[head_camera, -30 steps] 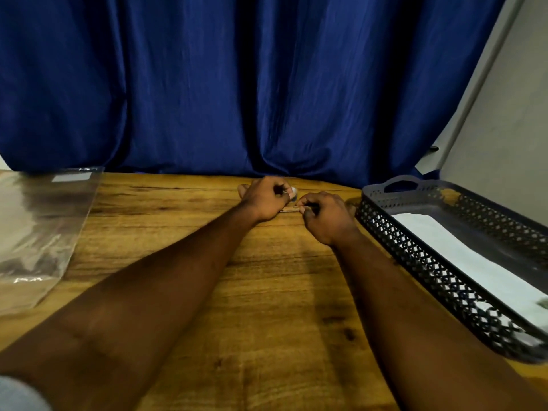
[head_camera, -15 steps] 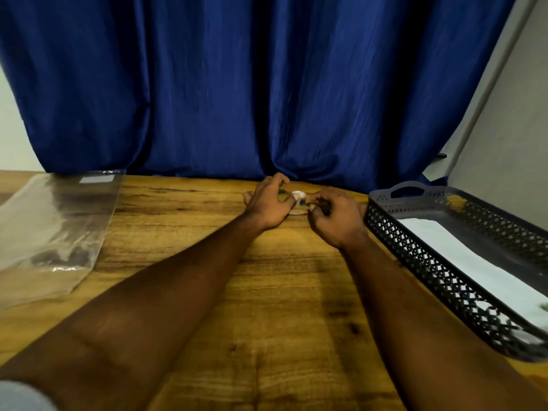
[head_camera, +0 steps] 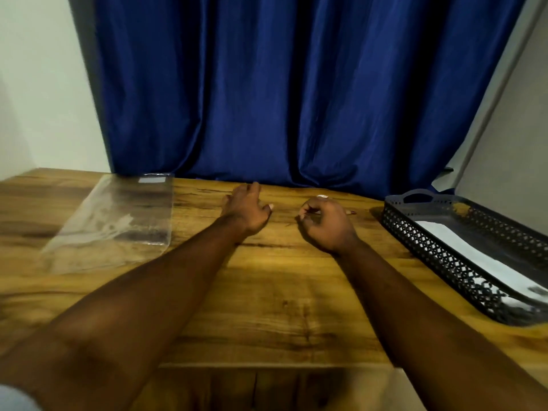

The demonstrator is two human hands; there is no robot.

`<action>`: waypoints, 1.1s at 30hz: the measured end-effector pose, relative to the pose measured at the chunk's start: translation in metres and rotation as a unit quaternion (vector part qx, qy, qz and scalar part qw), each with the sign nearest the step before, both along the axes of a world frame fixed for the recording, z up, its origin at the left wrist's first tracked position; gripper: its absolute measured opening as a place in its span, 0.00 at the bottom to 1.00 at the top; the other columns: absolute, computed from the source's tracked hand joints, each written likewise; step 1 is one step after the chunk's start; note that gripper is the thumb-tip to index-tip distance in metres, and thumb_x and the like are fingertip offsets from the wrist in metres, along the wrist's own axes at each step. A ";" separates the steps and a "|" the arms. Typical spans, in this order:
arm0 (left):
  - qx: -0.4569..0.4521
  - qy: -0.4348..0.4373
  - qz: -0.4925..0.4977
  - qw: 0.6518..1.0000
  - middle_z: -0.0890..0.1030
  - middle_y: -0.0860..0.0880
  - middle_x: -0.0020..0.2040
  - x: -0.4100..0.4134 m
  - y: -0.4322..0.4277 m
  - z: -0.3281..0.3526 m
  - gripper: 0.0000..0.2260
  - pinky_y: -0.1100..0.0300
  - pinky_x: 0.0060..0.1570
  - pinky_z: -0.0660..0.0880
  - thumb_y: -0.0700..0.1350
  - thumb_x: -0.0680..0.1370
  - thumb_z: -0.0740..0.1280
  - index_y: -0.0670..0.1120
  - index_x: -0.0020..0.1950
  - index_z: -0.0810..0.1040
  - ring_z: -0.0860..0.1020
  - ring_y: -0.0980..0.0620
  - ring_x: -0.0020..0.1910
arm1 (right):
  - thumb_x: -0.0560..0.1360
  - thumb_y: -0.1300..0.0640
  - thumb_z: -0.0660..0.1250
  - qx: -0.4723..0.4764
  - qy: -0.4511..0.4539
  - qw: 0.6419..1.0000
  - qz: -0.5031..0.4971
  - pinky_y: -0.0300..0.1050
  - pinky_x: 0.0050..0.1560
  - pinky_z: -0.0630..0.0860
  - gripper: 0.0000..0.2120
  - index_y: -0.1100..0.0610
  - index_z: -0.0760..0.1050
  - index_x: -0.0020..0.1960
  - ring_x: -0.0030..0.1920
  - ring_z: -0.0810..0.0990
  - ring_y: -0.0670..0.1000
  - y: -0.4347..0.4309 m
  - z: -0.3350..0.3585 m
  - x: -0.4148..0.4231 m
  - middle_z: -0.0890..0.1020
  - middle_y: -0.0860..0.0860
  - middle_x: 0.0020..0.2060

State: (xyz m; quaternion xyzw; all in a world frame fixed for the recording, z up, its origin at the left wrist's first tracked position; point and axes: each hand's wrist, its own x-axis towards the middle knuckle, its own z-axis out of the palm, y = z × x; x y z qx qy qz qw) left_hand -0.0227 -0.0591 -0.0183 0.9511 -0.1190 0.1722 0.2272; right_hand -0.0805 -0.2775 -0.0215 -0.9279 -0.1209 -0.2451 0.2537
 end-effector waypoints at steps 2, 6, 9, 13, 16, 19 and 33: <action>0.079 -0.003 0.036 0.996 0.68 0.42 0.77 -0.006 0.029 -0.002 0.30 0.37 0.75 0.61 0.64 0.79 0.63 0.49 0.77 0.66 0.64 0.41 0.77 | 0.75 0.57 0.70 -0.012 -0.004 1.000 0.028 0.49 0.56 0.79 0.05 0.48 0.83 0.46 0.51 0.79 0.45 0.022 0.001 -0.005 0.83 0.42 0.45; 0.146 0.064 0.115 0.980 0.55 0.40 0.84 -0.016 0.089 -0.009 0.37 0.33 0.78 0.49 0.69 0.80 0.56 0.49 0.82 0.59 0.52 0.38 0.83 | 0.72 0.54 0.69 -0.033 0.006 0.998 0.056 0.50 0.56 0.80 0.05 0.48 0.83 0.45 0.51 0.81 0.47 0.057 0.001 -0.004 0.84 0.42 0.45; 0.129 0.111 0.133 0.976 0.50 0.40 0.85 -0.026 0.127 -0.009 0.37 0.32 0.78 0.47 0.69 0.81 0.52 0.48 0.84 0.55 0.48 0.37 0.83 | 0.72 0.55 0.69 -0.037 0.007 0.997 0.069 0.47 0.53 0.80 0.04 0.49 0.83 0.44 0.50 0.81 0.47 0.082 0.009 0.000 0.84 0.43 0.45; 0.106 0.156 0.152 0.970 0.52 0.40 0.85 -0.047 0.157 -0.011 0.38 0.35 0.79 0.50 0.72 0.81 0.49 0.51 0.85 0.52 0.53 0.37 0.83 | 0.72 0.57 0.70 -0.038 0.026 0.994 0.095 0.46 0.54 0.80 0.05 0.49 0.83 0.44 0.49 0.81 0.45 0.110 0.016 0.003 0.84 0.43 0.46; 0.123 0.145 0.165 0.968 0.60 0.41 0.82 -0.059 0.175 -0.011 0.38 0.33 0.76 0.57 0.73 0.79 0.49 0.52 0.83 0.57 0.60 0.37 0.80 | 0.72 0.56 0.70 -0.039 0.047 0.993 0.100 0.48 0.53 0.81 0.05 0.48 0.83 0.45 0.50 0.81 0.44 0.128 0.012 0.005 0.84 0.43 0.47; 0.115 0.142 0.178 0.967 0.60 0.43 0.82 -0.071 0.188 -0.004 0.37 0.34 0.75 0.61 0.73 0.79 0.52 0.54 0.83 0.58 0.61 0.38 0.80 | 0.72 0.55 0.70 -0.028 0.055 0.993 0.097 0.50 0.53 0.83 0.05 0.49 0.83 0.46 0.48 0.82 0.47 0.137 0.003 0.005 0.85 0.44 0.45; 0.185 0.108 0.270 0.939 0.65 0.40 0.79 -0.087 0.185 -0.005 0.40 0.38 0.70 0.65 0.74 0.78 0.52 0.46 0.78 0.70 0.63 0.38 0.77 | 0.72 0.56 0.71 0.018 0.064 0.996 0.058 0.47 0.51 0.81 0.02 0.49 0.83 0.43 0.46 0.83 0.48 0.131 -0.017 0.003 0.85 0.43 0.42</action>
